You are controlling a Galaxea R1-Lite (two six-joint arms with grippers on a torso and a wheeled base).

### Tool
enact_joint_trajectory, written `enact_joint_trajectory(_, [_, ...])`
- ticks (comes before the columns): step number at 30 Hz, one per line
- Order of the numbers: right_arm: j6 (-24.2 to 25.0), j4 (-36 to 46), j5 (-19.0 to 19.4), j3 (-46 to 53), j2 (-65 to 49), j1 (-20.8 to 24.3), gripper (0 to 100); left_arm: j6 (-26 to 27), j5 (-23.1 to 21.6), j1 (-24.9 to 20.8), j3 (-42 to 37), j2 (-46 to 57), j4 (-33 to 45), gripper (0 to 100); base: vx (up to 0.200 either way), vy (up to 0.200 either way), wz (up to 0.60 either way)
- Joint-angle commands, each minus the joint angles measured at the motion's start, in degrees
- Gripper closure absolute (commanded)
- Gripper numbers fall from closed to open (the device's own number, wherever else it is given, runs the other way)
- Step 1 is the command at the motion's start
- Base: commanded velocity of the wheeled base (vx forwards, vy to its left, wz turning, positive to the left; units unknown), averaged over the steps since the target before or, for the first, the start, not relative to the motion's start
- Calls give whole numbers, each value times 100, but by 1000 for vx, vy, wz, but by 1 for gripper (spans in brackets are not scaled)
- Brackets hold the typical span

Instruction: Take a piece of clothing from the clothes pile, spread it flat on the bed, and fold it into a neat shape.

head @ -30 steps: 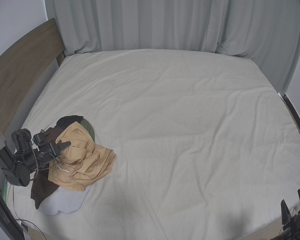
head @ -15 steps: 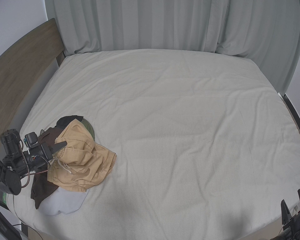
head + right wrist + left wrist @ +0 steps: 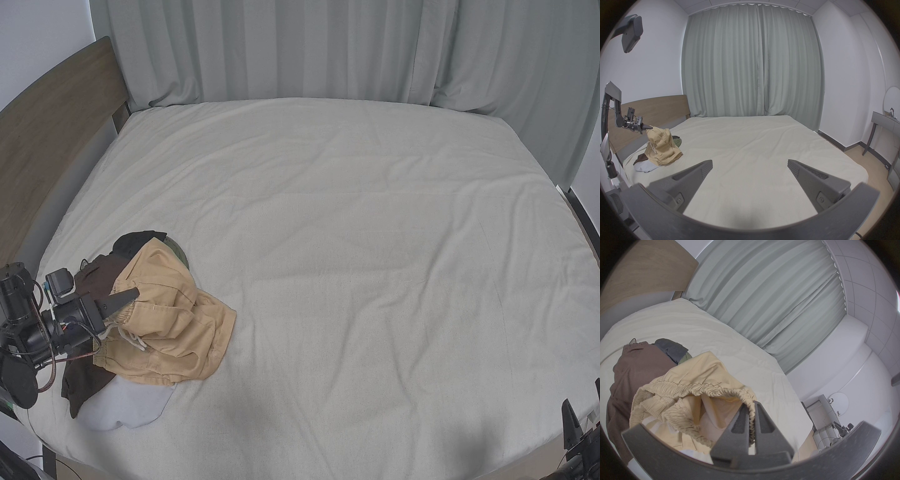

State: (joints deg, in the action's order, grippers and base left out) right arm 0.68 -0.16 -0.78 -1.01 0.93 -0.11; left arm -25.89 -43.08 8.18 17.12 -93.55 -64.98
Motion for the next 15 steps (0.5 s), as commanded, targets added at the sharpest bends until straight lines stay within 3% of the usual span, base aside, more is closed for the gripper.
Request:
enact_joint_trajectory(1, [2,-2,-1,101,-31,2,0,-3,19,-27,-68,83,2,100,0,0,0])
enact_joint_trajectory(8, [2,-2,-1,101,-31,2,0,-522,151,-97,-86,197,-15,100,0,0,0])
enact_joint_trajectory(11, [2,-2,-1,101,-31,2,0,-1339,520,-185,-42,610,-24,100,0,0,0])
enact_joint_trajectory(15, [2,-2,-1,101,-31,-7,0,-2016,880,-422,-24,1032,-24,100,0,0,0])
